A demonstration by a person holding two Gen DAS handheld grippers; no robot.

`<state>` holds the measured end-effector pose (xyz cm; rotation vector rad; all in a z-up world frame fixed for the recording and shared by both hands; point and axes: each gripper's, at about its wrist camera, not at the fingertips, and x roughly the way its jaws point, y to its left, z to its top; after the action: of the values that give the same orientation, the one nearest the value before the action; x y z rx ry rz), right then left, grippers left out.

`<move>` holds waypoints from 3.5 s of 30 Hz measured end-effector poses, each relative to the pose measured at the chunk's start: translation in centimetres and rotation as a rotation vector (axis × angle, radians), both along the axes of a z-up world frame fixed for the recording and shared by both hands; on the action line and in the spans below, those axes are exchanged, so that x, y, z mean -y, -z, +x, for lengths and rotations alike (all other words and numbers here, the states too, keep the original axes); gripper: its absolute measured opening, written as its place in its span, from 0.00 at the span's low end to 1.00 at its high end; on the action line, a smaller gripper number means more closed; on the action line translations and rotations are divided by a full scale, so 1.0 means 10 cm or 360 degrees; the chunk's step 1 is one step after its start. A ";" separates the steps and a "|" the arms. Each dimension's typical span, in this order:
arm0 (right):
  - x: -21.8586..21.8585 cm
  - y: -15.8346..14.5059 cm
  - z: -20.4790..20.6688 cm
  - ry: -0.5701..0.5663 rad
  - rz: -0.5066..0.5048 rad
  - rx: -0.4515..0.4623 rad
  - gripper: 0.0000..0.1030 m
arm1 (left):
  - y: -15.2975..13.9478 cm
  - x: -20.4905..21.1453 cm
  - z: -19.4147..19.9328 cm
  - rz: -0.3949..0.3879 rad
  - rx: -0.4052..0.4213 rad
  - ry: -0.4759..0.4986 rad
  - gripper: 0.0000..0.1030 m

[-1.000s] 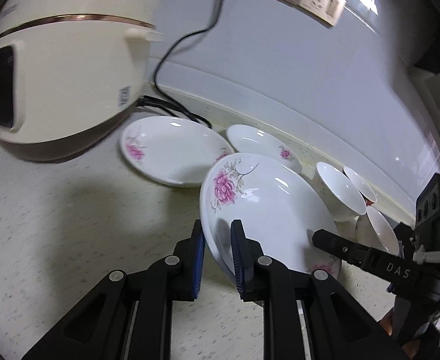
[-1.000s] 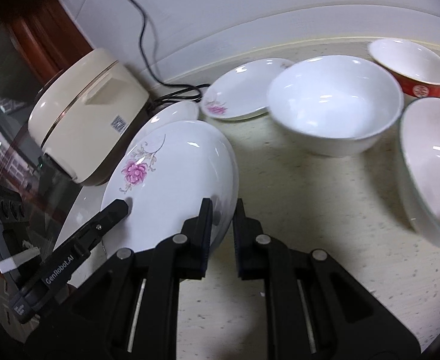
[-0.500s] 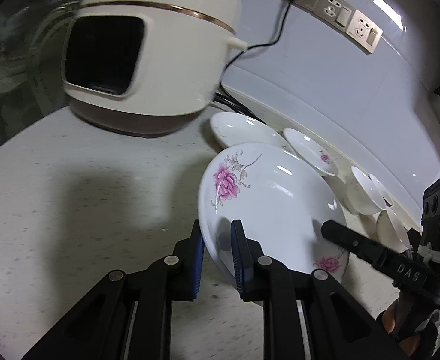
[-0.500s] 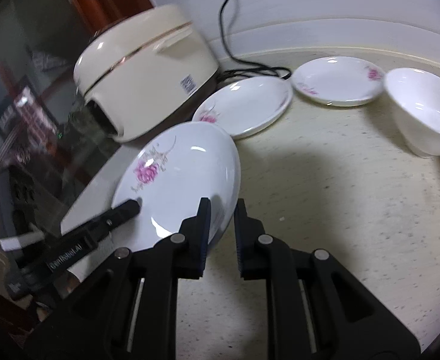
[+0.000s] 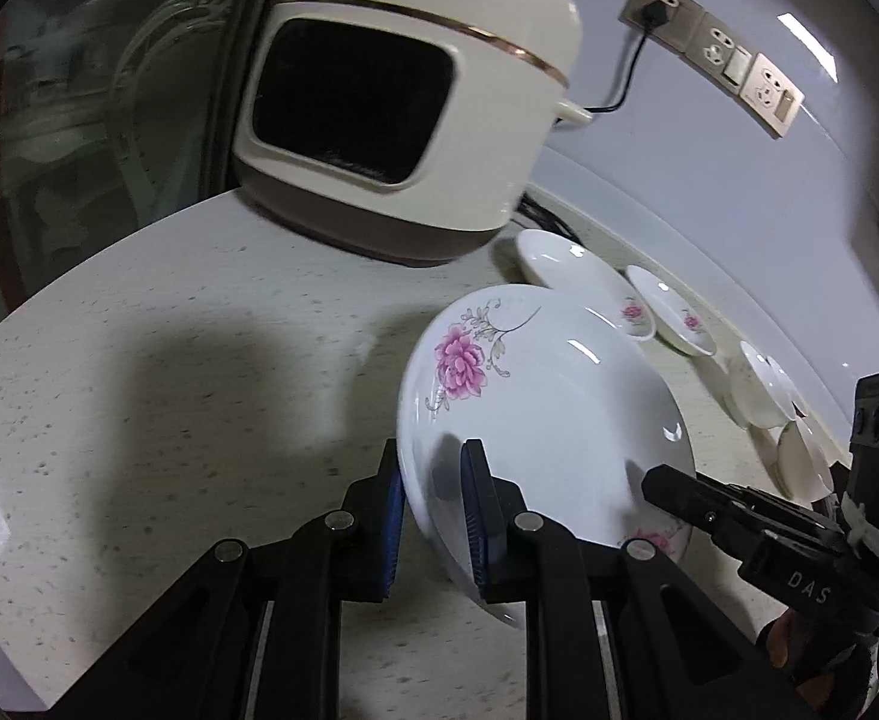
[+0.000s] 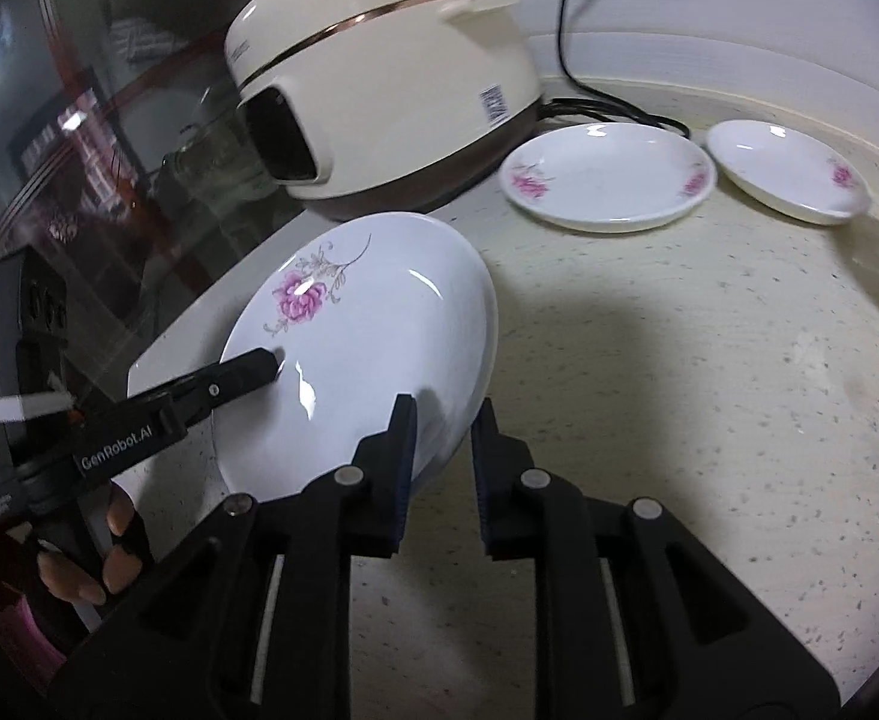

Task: Organize plates and bowls

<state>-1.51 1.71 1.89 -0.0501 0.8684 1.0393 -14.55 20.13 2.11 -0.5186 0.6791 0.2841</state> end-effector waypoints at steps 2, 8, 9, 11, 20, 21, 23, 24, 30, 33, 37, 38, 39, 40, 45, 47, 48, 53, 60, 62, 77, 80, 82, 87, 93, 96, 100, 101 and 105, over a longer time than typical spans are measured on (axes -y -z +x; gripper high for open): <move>-0.04 -0.01 -0.05 -0.0015 -0.0018 0.0026 0.21 | 0.02 -0.04 -0.02 -0.0039 -0.0006 -0.0016 0.17; -0.20 0.03 -0.11 -0.0064 -0.0086 0.0061 0.21 | 0.06 -0.11 -0.06 -0.0056 -0.0070 -0.0119 0.18; -0.21 0.04 -0.10 -0.0069 -0.0087 0.0058 0.22 | 0.06 -0.10 -0.06 -0.0038 -0.0075 -0.0143 0.18; -0.23 0.05 -0.10 -0.0092 -0.0099 0.0044 0.23 | 0.05 -0.09 -0.07 -0.0009 -0.0082 -0.0177 0.18; -0.18 0.03 -0.08 -0.0064 -0.0037 -0.0009 0.72 | -0.02 -0.05 -0.17 0.0084 -0.0058 -0.0330 0.53; -0.12 0.01 -0.04 -0.0027 -0.0001 -0.0024 0.72 | -0.06 -0.03 -0.22 0.0121 -0.0008 -0.0363 0.56; 0.02 -0.02 0.07 0.0080 0.0041 -0.0029 0.72 | -0.17 0.06 -0.30 0.0181 0.0115 -0.0374 0.59; 0.09 -0.03 0.10 0.0127 0.0055 -0.0022 0.72 | -0.24 0.14 -0.35 0.0203 0.0215 -0.0344 0.62; 0.54 -0.03 0.48 0.0526 0.0101 -0.0003 0.72 | -0.54 0.78 -0.30 0.0378 0.0508 0.0047 0.89; 0.73 0.01 0.64 0.0679 0.0088 -0.0001 0.72 | -0.54 1.16 -0.08 0.0463 0.0511 0.0313 0.90; 0.93 0.03 0.75 0.0767 0.0154 -0.0047 0.72 | -0.43 1.34 0.24 0.0500 0.0507 0.0489 0.90; 0.95 0.03 0.76 0.0774 0.0160 -0.0041 0.72 | -0.40 1.32 0.33 0.0477 0.0481 0.0503 0.90; 0.96 0.02 0.77 0.0773 0.0160 -0.0027 0.72 | -0.39 1.29 0.37 0.0459 0.0452 0.0502 0.90; 0.94 0.01 0.77 0.0769 0.0157 -0.0017 0.72 | -0.37 1.25 0.41 0.0431 0.0437 0.0504 0.90; 0.85 -0.01 0.71 0.0701 0.0118 0.0041 0.72 | -0.30 1.14 0.47 0.0331 0.0413 0.0493 0.90; 0.83 0.01 0.79 0.0707 0.0130 0.0013 0.72 | -0.31 1.13 0.46 0.0305 0.0420 0.0496 0.90; 0.82 0.03 0.86 0.0718 0.0120 -0.0012 0.72 | -0.33 1.13 0.43 0.0309 0.0437 0.0484 0.90; 0.54 0.08 1.26 0.0709 0.0009 -0.0081 0.72 | -0.47 1.10 0.18 0.0369 0.0668 0.0370 0.90; -0.06 0.08 1.47 0.0757 -0.0256 0.0024 0.75 | -0.48 0.80 0.07 0.0229 0.0728 0.0079 0.91; -0.19 0.10 1.49 0.0758 -0.0333 0.0052 0.75 | -0.48 0.74 0.01 0.0203 0.0771 0.0009 0.92; 1.00 0.23 0.84 0.0794 -0.0539 0.0035 0.82 | -0.42 0.81 0.13 0.0188 0.0700 0.0135 0.99; 1.41 0.26 0.60 0.0817 -0.0502 0.0013 0.82 | -0.41 0.95 0.22 0.0216 0.0646 0.0291 0.99; 1.68 0.26 0.39 0.0830 -0.0484 0.0012 0.83 | -0.38 1.12 0.31 0.0247 0.0585 0.0461 0.99; 1.97 0.25 0.10 0.0798 -0.0395 -0.0014 0.83 | -0.29 1.46 0.49 0.0213 0.0447 0.0794 0.99; 1.98 0.18 0.11 0.0773 -0.0299 -0.0075 0.79 | -0.17 1.49 0.88 0.0088 0.0218 0.0735 0.97; 1.98 0.17 0.14 0.0798 -0.0238 -0.0111 0.58 | -0.11 1.60 1.02 0.0168 0.0103 0.0753 0.78; 1.92 0.21 0.20 0.0803 -0.0184 -0.0151 0.47 | -0.01 1.80 1.15 0.0290 -0.0036 0.0852 0.58; 1.91 0.20 0.20 0.0794 -0.0175 -0.0156 0.47 | 0.01 1.82 1.16 0.0290 -0.0046 0.0861 0.58; 1.83 0.20 0.18 0.0725 -0.0169 -0.0135 0.47 | 0.03 1.76 1.18 0.0188 -0.0041 0.0840 0.58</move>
<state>0.30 -16.60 -0.11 0.0997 0.9566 0.5719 -2.78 2.56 1.79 -0.2094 0.7930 -0.1651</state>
